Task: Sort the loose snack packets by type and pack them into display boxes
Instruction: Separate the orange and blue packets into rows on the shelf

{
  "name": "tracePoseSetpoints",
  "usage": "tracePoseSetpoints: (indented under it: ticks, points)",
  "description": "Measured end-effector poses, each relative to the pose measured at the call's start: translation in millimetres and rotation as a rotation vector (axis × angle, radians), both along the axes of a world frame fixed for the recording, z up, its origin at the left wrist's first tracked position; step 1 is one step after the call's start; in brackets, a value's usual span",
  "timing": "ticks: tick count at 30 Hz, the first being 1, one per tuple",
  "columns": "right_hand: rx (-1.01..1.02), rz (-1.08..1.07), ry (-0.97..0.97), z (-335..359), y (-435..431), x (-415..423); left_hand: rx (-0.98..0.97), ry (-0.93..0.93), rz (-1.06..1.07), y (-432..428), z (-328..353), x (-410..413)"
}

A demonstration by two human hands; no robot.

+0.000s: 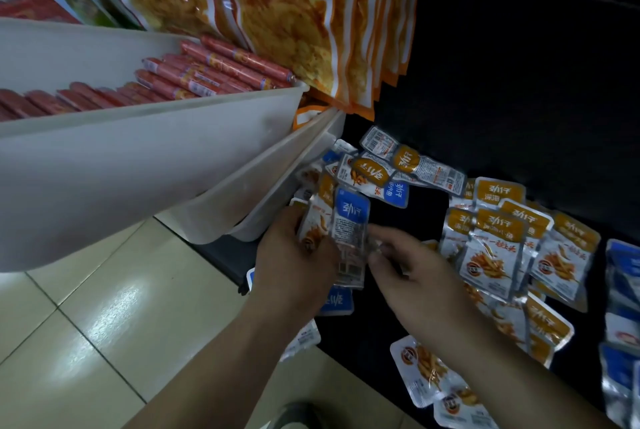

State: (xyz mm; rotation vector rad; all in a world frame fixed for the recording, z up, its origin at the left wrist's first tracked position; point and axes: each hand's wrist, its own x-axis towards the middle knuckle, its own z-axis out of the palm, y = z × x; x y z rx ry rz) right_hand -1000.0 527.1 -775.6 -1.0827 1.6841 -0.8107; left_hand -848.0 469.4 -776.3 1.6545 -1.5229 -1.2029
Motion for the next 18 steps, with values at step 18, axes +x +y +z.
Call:
tracePoseSetpoints:
  ticks: [18]
  points:
    - [-0.003,-0.550,-0.508,37.0,67.0,-54.3,-0.218,0.122,-0.366,59.5,-8.0,-46.7]
